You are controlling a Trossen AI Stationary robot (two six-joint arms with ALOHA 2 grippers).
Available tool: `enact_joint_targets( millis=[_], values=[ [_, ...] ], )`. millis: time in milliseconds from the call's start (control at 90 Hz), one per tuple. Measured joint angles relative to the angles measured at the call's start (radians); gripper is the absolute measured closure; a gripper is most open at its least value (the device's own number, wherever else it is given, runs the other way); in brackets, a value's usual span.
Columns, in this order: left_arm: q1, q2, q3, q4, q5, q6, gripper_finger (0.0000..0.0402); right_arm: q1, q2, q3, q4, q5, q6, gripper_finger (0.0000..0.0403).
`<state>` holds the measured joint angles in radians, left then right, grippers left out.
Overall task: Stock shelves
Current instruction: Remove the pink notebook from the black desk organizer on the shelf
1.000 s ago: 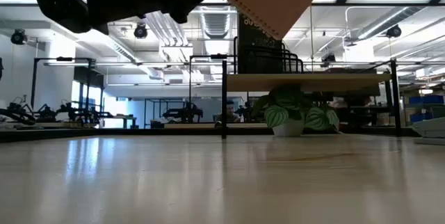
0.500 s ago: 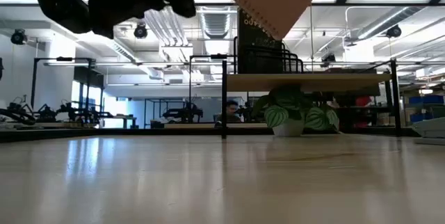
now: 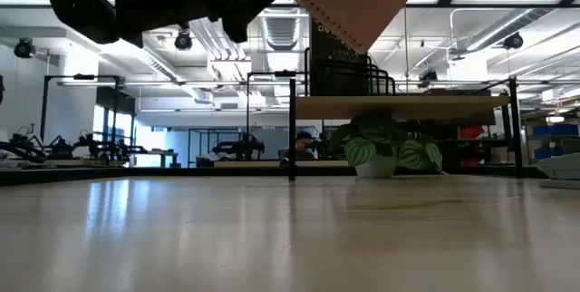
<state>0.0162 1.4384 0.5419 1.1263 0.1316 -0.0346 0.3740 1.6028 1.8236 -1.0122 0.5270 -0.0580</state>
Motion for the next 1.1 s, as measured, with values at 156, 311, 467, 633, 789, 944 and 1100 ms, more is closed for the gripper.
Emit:
enact_joint_targets(
  millis=[156, 311, 467, 633, 789, 944, 1100],
  values=[
    [0.000, 0.000, 0.000, -0.003, -0.003, 0.016, 0.0159, 0.000, 0.000, 0.000, 0.000, -0.002, 0.003, 0.0384],
    [0.000, 0.001, 0.000, -0.008, -0.026, 0.024, 0.0151, 0.000, 0.000, 0.000, 0.000, -0.002, 0.006, 0.0384],
    [0.000, 0.001, 0.000, -0.046, -0.063, 0.025, 0.0145, 0.000, 0.000, 0.000, 0.000, -0.002, 0.006, 0.0384],
    [0.000, 0.001, 0.000, -0.053, -0.063, 0.023, 0.0139, 0.000, 0.000, 0.000, 0.000, -0.002, 0.005, 0.0384],
    [0.000, 0.001, 0.000, -0.056, -0.064, 0.022, 0.0137, 0.000, 0.000, 0.000, 0.000, -0.002, 0.006, 0.0384],
    [0.000, 0.002, 0.000, -0.056, -0.072, 0.016, 0.0149, 0.000, 0.000, 0.000, 0.000, -0.002, 0.006, 0.0384],
    [0.000, 0.002, 0.000, -0.056, -0.073, 0.019, 0.0168, 0.000, 0.000, 0.000, 0.000, -0.002, 0.006, 0.0384]
  ],
)
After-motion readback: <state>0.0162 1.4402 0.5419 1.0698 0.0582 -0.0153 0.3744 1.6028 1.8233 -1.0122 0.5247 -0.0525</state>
